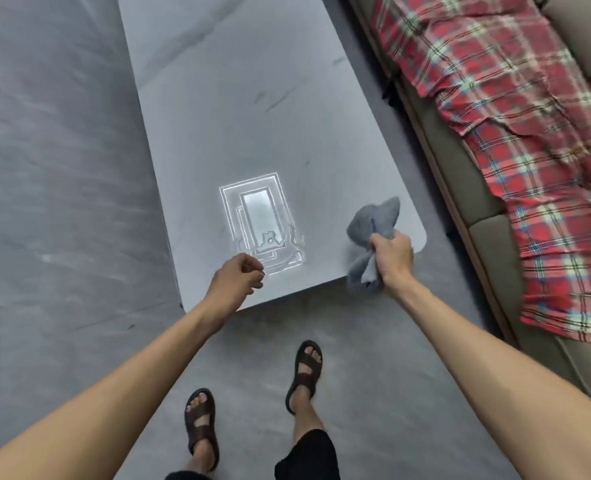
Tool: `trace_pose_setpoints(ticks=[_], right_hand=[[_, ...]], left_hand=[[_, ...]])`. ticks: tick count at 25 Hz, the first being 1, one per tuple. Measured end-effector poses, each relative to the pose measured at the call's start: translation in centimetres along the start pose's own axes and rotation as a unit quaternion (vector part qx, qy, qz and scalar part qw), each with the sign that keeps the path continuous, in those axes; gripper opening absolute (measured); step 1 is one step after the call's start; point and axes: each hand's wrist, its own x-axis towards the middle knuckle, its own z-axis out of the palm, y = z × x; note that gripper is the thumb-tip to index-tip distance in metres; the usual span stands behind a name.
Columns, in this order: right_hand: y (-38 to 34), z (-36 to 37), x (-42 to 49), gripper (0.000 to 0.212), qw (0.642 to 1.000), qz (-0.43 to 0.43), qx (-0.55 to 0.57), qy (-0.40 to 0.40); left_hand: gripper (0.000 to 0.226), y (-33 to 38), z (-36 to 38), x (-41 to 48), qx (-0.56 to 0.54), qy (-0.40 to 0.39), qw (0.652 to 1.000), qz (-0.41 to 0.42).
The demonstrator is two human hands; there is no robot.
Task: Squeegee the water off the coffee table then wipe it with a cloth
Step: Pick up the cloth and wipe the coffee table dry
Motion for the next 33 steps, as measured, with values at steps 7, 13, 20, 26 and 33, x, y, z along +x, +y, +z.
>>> trace_pose_setpoints(ticks=[7, 13, 20, 26, 33], right_hand=[[5.5, 5.9, 14.8, 0.015, 0.961, -0.154, -0.230, -0.030], [9.6, 14.6, 18.8, 0.072, 0.994, -0.101, 0.017, -0.029], [6.9, 21.8, 16.6, 0.077, 0.986, -0.141, -0.006, -0.092], [4.1, 31.8, 9.6, 0.053, 0.880, -0.335, -0.152, -0.301], [4.4, 38.2, 3.5, 0.061, 0.781, -0.426, -0.242, -0.388]], left_hand=[[0.013, -4.1, 3.5, 9.9, 0.058, 0.141, 0.988, 0.010], [0.036, -15.2, -3.0, 16.1, 0.135, 0.316, 0.938, -0.051], [0.047, -18.9, -5.2, 18.7, 0.044, 0.318, 0.946, -0.053], [0.036, -19.9, -7.4, 18.5, -0.080, 0.318, 0.942, -0.073], [0.057, -21.3, -8.8, 18.1, -0.215, 0.292, 0.930, -0.065]])
